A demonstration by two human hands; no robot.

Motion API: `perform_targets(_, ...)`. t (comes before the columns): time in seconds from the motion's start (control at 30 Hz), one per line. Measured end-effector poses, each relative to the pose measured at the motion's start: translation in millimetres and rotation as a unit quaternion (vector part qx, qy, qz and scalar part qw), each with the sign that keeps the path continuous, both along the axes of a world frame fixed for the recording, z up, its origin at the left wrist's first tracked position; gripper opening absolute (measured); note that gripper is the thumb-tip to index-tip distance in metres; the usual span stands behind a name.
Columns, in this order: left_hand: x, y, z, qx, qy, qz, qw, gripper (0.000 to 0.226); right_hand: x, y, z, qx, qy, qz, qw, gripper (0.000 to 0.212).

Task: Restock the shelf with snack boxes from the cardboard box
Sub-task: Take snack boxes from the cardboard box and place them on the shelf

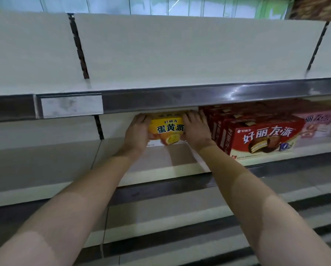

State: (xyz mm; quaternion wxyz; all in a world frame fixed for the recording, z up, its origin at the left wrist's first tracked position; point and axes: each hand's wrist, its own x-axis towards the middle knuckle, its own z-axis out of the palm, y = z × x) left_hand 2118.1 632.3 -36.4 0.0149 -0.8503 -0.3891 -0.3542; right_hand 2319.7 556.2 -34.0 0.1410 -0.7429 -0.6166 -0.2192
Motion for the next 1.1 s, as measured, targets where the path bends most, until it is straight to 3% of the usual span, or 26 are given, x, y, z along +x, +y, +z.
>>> perform_targets(0.4,15,39,-14,0.03,-0.014,0.027,0.999,0.076,18,42,-9,0.011,-0.015,-0.018,1.0,0.089)
perform_targets(0.57,18,24,0,0.013,0.06,0.053,0.997,0.083,2,32,-1,-0.01,-0.032,-0.047,0.998,0.077)
perform_targets(0.8,0,-16,13,0.073,0.094,0.069,0.99,0.06,-15,-14,-3,0.036,-0.013,-0.004,0.999,0.054)
perform_targets(0.93,-10,-47,10,0.043,0.133,0.075,0.987,0.041,-22,-38,-5,-0.037,0.016,-0.017,0.999,0.046)
perform_targets(1.1,-17,-95,13,0.001,0.15,0.069,0.986,0.033,-40,-74,2,-0.09,0.05,-0.006,0.995,0.038)
